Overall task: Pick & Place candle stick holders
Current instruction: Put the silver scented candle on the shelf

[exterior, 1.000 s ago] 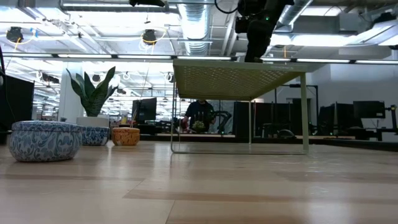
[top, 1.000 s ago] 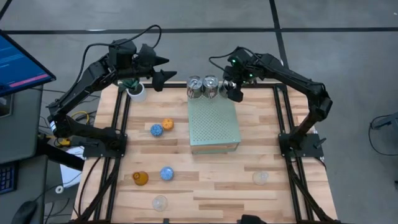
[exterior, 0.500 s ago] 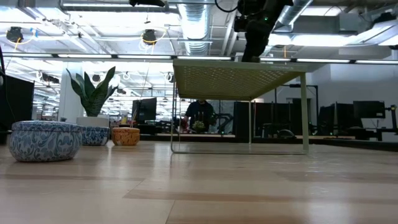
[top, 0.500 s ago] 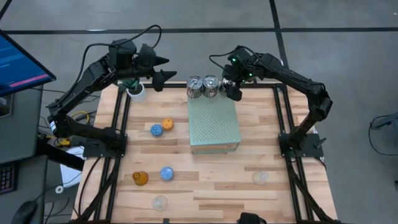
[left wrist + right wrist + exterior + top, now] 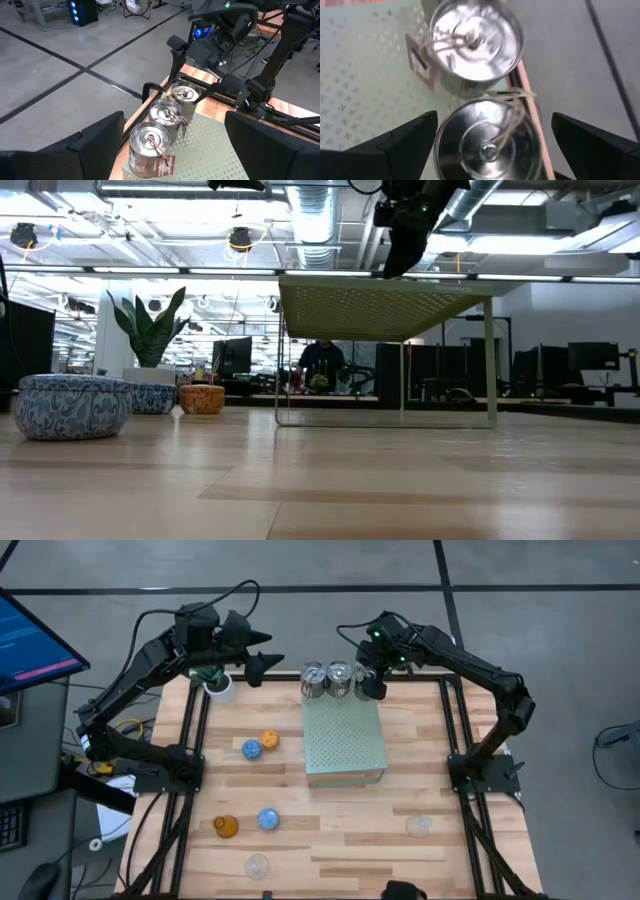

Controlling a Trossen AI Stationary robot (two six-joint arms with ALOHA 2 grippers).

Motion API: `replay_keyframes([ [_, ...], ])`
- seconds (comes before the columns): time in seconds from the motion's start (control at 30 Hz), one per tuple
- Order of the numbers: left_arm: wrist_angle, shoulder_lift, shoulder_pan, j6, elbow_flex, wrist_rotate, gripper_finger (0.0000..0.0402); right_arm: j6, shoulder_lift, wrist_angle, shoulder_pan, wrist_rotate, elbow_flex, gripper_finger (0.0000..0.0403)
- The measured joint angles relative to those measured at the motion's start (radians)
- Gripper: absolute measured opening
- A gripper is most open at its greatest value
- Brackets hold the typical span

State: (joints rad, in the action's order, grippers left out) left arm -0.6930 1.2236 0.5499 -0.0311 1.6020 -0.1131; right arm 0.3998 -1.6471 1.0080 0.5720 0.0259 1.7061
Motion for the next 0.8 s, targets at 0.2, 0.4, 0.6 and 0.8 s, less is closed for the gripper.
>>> replay_keyframes([
  [0.2,0.001,0.0,0.0,0.0,0.0,0.0,0.0346,-0.004,0.072,-0.056,0.007,0.0,0.0,0.0381],
  [0.4,0.002,0.0,0.0,0.0,0.0,0.0,0.0346,-0.057,0.202,0.03,0.006,0.001,-0.009,0.035],
  [0.6,0.002,0.0,0.0,0.0,0.0,0.007,0.0346,-0.083,0.372,0.011,0.049,0.004,-0.242,0.0202],
  [0.8,0.003,0.0,0.0,0.0,0.0,0.011,0.0346,-0.116,0.458,-0.196,0.115,0.081,-0.483,0.0036],
])
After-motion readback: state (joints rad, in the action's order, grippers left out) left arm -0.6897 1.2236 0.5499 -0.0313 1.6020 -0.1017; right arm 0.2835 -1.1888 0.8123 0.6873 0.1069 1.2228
